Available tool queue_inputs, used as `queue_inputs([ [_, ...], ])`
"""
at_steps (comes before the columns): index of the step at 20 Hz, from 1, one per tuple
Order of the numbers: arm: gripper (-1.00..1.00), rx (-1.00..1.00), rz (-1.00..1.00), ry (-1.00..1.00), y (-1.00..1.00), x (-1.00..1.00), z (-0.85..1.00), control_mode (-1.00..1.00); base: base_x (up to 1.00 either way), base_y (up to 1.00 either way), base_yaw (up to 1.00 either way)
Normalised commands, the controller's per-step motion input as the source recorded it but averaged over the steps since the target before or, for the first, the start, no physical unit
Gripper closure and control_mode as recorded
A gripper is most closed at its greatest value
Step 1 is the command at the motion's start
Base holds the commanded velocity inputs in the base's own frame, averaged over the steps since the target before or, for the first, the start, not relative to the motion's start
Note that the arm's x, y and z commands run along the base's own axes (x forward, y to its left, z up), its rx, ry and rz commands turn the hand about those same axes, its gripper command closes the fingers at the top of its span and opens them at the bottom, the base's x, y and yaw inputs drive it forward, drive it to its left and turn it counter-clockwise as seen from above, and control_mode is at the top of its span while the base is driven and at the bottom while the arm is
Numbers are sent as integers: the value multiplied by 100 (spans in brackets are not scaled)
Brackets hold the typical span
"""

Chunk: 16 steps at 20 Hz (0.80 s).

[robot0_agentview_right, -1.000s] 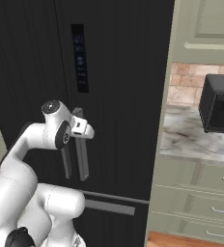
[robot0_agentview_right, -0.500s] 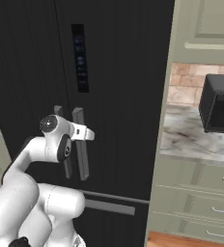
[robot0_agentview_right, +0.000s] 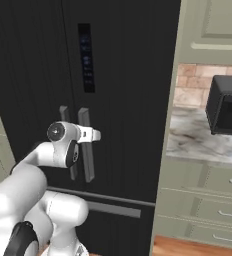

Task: Gather the carrot and sweet potato from the fridge and place them on a tray on the dining counter. Then gather the fishs from the fridge and place them on the other tray.

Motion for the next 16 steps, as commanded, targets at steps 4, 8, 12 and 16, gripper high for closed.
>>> queue_inputs([
  [4, 100, -1, 0, 0, 3, 31, -17, -100, 0, 0, 0],
  [8, 100, 0, 0, 0, 0, -1, -1, -100, 0, 0, 0],
  [12, 100, 0, 0, -1, 0, -33, 0, -100, 0, 0, 0],
  [16, 100, 0, 0, -9, 0, -67, 6, -100, 0, 0, 0],
])
